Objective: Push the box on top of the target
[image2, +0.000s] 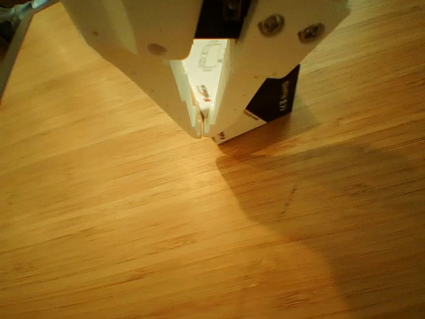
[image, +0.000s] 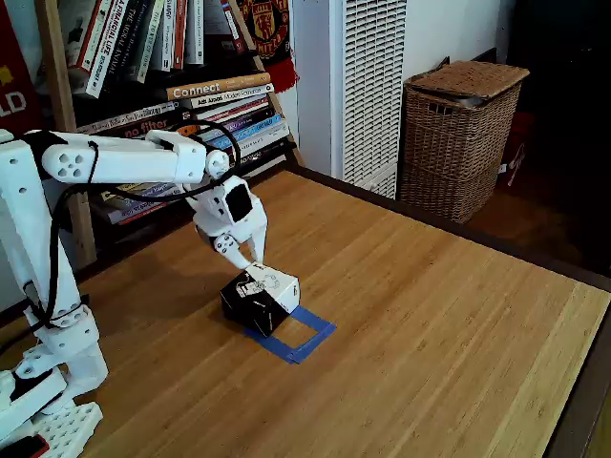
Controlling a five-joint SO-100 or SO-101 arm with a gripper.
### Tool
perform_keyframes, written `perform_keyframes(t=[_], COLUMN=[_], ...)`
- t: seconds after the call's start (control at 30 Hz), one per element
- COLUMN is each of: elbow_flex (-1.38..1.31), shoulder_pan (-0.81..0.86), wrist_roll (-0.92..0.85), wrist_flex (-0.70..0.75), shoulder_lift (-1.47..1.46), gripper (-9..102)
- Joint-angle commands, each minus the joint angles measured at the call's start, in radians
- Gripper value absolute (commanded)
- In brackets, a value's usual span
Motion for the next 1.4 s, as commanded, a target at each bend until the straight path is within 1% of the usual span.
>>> perform_keyframes(t=[0.0,0.17,0.33,0.5,0.7,1.03,1.37], elbow_flex=[-0.049,-0.064,-0.058,-0.008,0.067,0.212,0.225], shoulder_pan=[0.018,0.034,-0.003,-0.035,-0.043,0.069,0.158], wrist_roll=[-0.017,-0.035,-0.005,0.006,-0.025,-0.192,-0.302], wrist_flex=[0.012,0.025,0.041,0.037,0.034,0.021,0.006], shoulder_lift=[0.026,0.018,0.023,0.061,0.121,0.247,0.249], gripper=[0,0,0,0,0,0,0])
